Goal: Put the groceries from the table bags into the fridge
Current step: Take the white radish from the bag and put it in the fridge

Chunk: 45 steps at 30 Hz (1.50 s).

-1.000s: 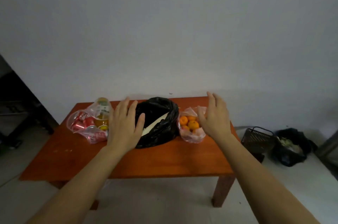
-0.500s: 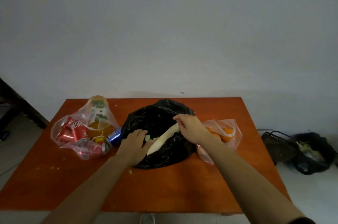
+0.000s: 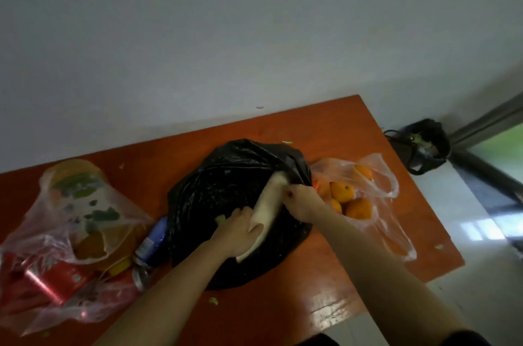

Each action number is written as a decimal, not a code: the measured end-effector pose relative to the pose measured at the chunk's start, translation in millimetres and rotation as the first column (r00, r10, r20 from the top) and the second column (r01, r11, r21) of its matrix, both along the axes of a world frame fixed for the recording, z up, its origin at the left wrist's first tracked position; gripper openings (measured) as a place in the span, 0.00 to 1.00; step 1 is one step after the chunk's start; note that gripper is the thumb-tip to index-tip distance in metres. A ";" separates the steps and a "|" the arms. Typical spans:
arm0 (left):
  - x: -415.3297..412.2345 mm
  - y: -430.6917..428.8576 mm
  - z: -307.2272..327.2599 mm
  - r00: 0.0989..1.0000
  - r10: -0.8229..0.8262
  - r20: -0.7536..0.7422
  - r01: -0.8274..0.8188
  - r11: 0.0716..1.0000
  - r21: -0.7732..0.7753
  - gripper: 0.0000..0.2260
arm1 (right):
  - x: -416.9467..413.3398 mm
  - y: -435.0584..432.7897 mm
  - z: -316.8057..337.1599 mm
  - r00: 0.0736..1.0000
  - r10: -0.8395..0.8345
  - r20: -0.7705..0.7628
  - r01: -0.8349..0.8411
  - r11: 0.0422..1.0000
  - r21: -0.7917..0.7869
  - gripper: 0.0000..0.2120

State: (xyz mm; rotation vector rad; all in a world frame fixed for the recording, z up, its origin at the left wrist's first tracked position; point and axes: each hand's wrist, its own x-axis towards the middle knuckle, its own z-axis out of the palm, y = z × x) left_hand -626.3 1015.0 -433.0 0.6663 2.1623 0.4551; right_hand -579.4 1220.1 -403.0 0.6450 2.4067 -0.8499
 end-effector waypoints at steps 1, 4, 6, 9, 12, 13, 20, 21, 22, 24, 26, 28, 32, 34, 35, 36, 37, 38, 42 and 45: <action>-1.4 3.1 -7.5 1.000 0.027 0.005 -0.027 1.000 0.011 0.20 | 2.8 2.6 -8.2 0.998 -0.048 0.037 0.049 0.999 -0.018 0.17; -1.6 8.7 -24.5 0.998 0.026 0.062 -0.026 1.000 -0.004 0.32 | 7.6 5.7 -22.2 0.977 -0.181 0.117 0.195 0.974 -0.118 0.21; 0.8 12.2 -30.3 0.997 0.033 0.071 -0.032 0.999 -0.018 0.36 | 6.0 5.8 -29.2 0.966 -0.216 0.143 0.238 0.958 -0.161 0.22; 3.4 12.2 -33.0 0.997 0.072 0.013 -0.072 0.997 0.003 0.34 | 0.8 1.7 -34.5 0.951 -0.278 0.137 0.300 0.935 -0.190 0.23; 1.2 6.7 -28.3 0.996 0.083 -0.020 -0.083 0.996 0.011 0.36 | -7.2 -1.2 -29.6 0.926 -0.331 0.184 0.368 0.900 -0.234 0.27; -1.4 5.2 -25.8 0.995 0.092 -0.033 -0.091 0.996 0.017 0.35 | -10.5 -1.2 -28.8 0.922 -0.329 0.203 0.374 0.891 -0.256 0.28; -7.4 -7.0 26.2 0.954 0.190 -0.233 -0.185 0.982 0.043 0.30 | -33.4 -19.3 -14.7 0.818 -0.484 0.311 0.575 0.659 -0.485 0.41; -6.5 -9.6 36.4 0.938 0.176 -0.300 -0.172 0.984 0.039 0.30 | -35.6 -24.6 -11.8 0.788 -0.517 0.333 0.611 0.594 -0.524 0.42; -5.5 -13.1 46.0 0.920 0.169 -0.353 -0.166 0.985 0.037 0.29 | -37.4 -29.8 -8.5 0.763 -0.543 0.349 0.635 0.530 -0.562 0.43; -1.1 -23.4 66.1 0.891 0.152 -0.428 -0.153 0.988 0.031 0.27 | -39.2 -39.5 -6.4 0.724 -0.583 0.370 0.657 0.417 -0.628 0.50; 9.8 -36.3 82.5 0.856 0.103 -0.506 -0.110 0.994 0.015 0.26 | -40.0 -48.6 -10.2 0.708 -0.590 0.387 0.654 0.342 -0.675 0.57; 24.0 -48.9 94.0 0.809 0.051 -0.585 -0.074 0.997 -0.015 0.26 | -38.4 -59.4 -7.0 0.699 -0.594 0.398 0.644 0.282 -0.711 0.58; 45.7 -74.3 104.3 0.698 0.080 -0.711 -0.185 0.980 -0.071 0.34 | -29.8 -82.3 17.8 0.740 -0.581 0.340 0.587 0.310 -0.748 0.41; 54.4 -86.3 110.0 0.648 0.162 -0.745 -0.267 0.963 -0.023 0.38 | -26.8 -90.8 34.0 0.766 -0.569 0.299 0.549 0.338 -0.764 0.41; 57.9 -91.4 112.9 0.621 0.207 -0.756 -0.301 0.954 0.014 0.39 | -25.5 -94.0 41.4 0.768 -0.577 0.278 0.533 0.334 -0.778 0.42; 59.6 -95.8 115.8 0.593 0.246 -0.767 -0.329 0.943 0.048 0.39 | -24.4 -97.2 48.3 0.764 -0.590 0.260 0.517 0.320 -0.794 0.42; 59.6 -99.8 118.1 0.573 0.286 -0.768 -0.356 0.931 0.081 0.37 | -22.9 -99.7 54.6 0.757 -0.606 0.243 0.501 0.301 -0.811 0.41; 58.2 -103.1 120.3 0.560 0.324 -0.762 -0.379 0.919 0.113 0.35 | -21.1 -101.4 60.0 0.752 -0.620 0.225 0.480 0.280 -0.831 0.40; 41.6 -112.1 125.9 0.538 0.422 -0.730 -0.374 0.895 0.241 0.35 | -10.6 -97.1 91.5 0.758 -0.650 0.049 0.339 0.329 -0.881 0.44; 27.0 -107.4 133.0 0.566 0.433 -0.701 -0.285 0.901 0.326 0.31 | 2.5 -89.0 121.1 0.713 -0.690 -0.122 0.233 0.398 -0.887 0.38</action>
